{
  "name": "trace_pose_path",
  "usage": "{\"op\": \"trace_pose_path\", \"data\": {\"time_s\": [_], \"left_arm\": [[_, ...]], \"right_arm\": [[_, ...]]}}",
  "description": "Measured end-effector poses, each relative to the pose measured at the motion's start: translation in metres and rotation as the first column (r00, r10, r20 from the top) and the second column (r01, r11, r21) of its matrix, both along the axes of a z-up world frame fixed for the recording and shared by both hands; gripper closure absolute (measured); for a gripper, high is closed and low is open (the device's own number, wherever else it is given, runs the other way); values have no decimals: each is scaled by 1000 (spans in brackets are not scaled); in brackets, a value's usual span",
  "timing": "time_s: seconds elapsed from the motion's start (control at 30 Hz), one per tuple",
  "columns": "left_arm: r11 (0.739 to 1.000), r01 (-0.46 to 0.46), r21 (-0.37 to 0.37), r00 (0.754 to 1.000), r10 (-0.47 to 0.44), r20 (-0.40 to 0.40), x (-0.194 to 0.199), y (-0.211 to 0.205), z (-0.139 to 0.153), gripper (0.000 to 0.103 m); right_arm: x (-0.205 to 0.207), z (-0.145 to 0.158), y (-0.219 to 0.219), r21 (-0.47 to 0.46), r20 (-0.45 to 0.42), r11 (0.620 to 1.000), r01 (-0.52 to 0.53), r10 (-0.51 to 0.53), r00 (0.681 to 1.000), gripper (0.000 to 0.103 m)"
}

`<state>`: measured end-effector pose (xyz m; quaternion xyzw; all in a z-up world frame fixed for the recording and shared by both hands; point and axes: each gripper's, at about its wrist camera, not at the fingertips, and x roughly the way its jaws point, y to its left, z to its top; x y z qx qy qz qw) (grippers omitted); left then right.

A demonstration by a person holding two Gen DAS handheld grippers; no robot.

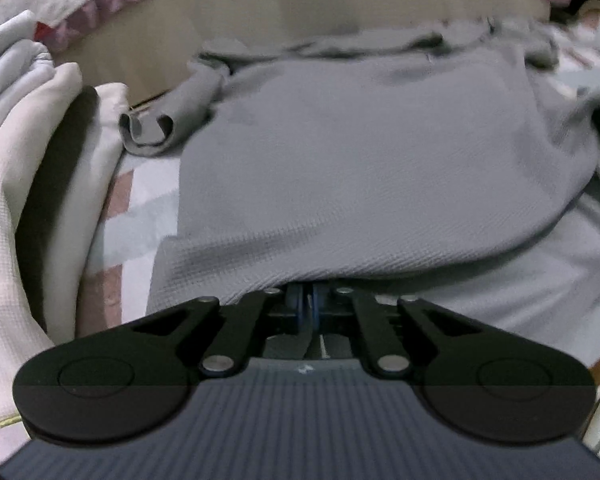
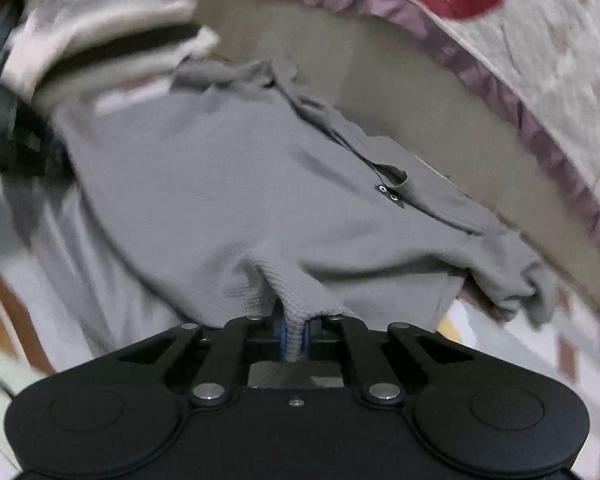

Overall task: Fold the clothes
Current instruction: 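Grasp the shirt hem with the right gripper and lift it, then pinch the grey shirt hem with the right gripper while the left gripper pinches another hem point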

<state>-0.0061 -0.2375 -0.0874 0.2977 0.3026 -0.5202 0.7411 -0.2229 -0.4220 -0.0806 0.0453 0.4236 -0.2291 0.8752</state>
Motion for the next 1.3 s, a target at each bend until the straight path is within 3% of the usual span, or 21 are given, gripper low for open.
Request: {"op": "trace_pose_path", "data": {"time_s": [0.07, 0.13, 0.2, 0.23, 0.3, 0.37, 0.5, 0.57, 0.7, 0.77, 0.83, 0.93, 1.0, 1.03, 1.07, 1.13, 1.17, 1.23, 1.3], "left_arm": [[999, -39, -37, 997, 36, -74, 12, 1, 2, 98], [994, -93, -60, 984, 82, -161, 28, 1, -1, 98], [987, -147, -70, 965, 128, -228, 42, 0, -6, 98], [983, -171, -61, 960, 153, -236, 47, -3, -11, 98], [975, -205, -81, 948, 178, -262, 57, -5, -15, 96], [971, -225, -77, 939, 195, -285, 63, -7, -14, 96], [974, -219, -52, 942, 198, -270, 63, -8, -8, 95], [972, -228, -46, 942, 209, -262, 64, -8, -4, 95], [964, -259, -68, 947, 239, -215, 74, -4, 7, 93], [956, -280, -88, 935, 251, -251, 82, 2, 12, 88], [951, -293, -99, 924, 255, -284, 89, 9, 18, 87], [954, -287, -85, 926, 253, -279, 91, 15, 24, 84], [959, -276, -70, 929, 248, -275, 88, 18, 26, 80], [962, -267, -59, 930, 241, -277, 86, 19, 27, 79], [968, -246, -41, 934, 226, -275, 81, 18, 27, 75], [981, -195, 4, 947, 190, -258, 68, 15, 24, 66], [986, -161, 41, 958, 166, -235, 60, 12, 22, 59], [982, -117, 150, 984, 135, -116, 42, 3, 10, 59], [974, -88, 211, 995, 97, -33, 30, -2, 0, 59]], "right_arm": [[-2, -5, -42, 196, 26, 975, 108, -115, 993, 94], [-9, -13, -79, 351, 38, 909, 226, -255, 966, 88], [-22, -23, -110, 450, 46, 820, 355, -418, 907, 67], [-27, -27, -119, 462, 51, 795, 393, -466, 883, 58], [-31, -30, -124, 405, 62, 807, 430, -494, 867, 58], [-30, -29, -117, 342, 53, 828, 444, -488, 871, 58], [-22, -14, -73, 248, 103, 908, 337, -370, 923, 58], [-18, -7, -56, 249, 122, 934, 256, -292, 949, 59], [2, -21, -29, 309, 44, 936, 166, -188, 981, 57], [13, -30, -24, 264, -1, 946, 187, -194, 981, 37], [24, -39, -25, 184, -44, 953, 241, -237, 970, 31], [33, -48, -34, 105, -69, 947, 304, -298, 952, 26], [27, -44, -39, 97, -55, 938, 334, -330, 942, 49], [23, -41, -41, 104, -53, 934, 341, -337, 940, 78], [17, -37, -41, 113, -49, 931, 348, -344, 938, 89], [1, -30, -41, 120, -44, 923, 365, -363, 931, 100], [-7, -27, -40, 108, -49, 919, 378, -375, 926, 100], [-28, -20, -37, 109, -54, 908, 405, -402, 914, 100], [-44, -15, -32, 112, -56, 902, 418, -414, 908, 100]]}}
